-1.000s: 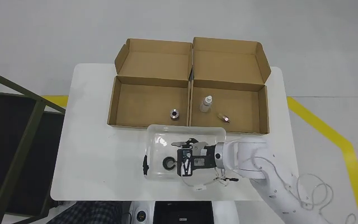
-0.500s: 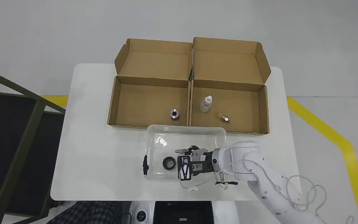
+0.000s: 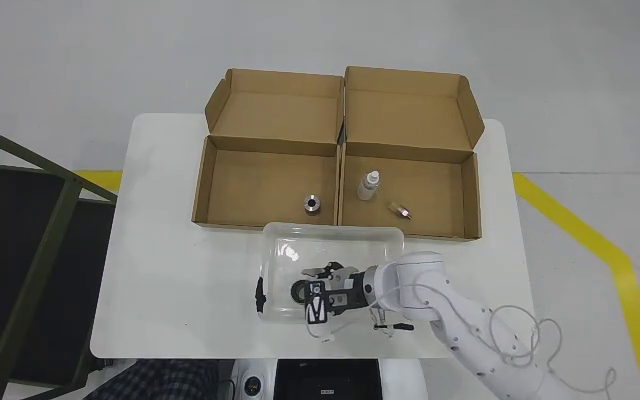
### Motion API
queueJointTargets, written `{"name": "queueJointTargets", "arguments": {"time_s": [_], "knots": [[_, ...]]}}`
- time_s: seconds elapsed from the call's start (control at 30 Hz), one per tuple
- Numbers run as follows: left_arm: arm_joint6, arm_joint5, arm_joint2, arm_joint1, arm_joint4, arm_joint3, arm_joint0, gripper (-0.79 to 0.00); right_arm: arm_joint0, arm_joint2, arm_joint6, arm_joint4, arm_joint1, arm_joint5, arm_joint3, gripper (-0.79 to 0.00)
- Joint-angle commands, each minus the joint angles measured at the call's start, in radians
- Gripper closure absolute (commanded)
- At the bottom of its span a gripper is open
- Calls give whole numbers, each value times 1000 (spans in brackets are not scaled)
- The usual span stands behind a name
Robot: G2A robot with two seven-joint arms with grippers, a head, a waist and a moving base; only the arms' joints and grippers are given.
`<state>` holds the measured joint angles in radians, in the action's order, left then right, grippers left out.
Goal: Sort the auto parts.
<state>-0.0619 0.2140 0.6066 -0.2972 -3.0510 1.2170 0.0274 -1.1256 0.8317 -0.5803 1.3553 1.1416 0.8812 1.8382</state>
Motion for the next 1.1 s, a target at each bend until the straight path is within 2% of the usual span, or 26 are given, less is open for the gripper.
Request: {"name": "queueJointTargets", "arguments": {"time_s": [0.0, 0.4, 0.53, 0.67, 0.8, 0.87, 0.9, 1.07], "knots": [[0, 0, 0, 0, 0, 0, 0, -785, 9, -13, 3, 0, 3, -6, -5, -462], [0, 0, 0, 0, 0, 0, 0, -785, 53, -84, 15, 5, 24, -39, -48, -551], [0, 0, 0, 0, 0, 0, 0, -785, 66, -100, 17, 5, 29, -45, -66, -520], [0, 0, 0, 0, 0, 0, 0, -785, 77, -110, 17, 5, 34, -52, -81, -434], [0, 0, 0, 0, 0, 0, 0, -785, 81, -110, 17, 4, 34, -51, -84, -302], [0, 0, 0, 0, 0, 0, 0, -785, 80, -107, 19, 2, 33, -48, -82, -49], [0, 0, 0, 0, 0, 0, 0, -785, 79, -106, 21, 3, 33, -47, -81, 0], [0, 0, 0, 0, 0, 0, 0, -785, 78, -102, 32, -2, 31, -39, -76, 0]]}}
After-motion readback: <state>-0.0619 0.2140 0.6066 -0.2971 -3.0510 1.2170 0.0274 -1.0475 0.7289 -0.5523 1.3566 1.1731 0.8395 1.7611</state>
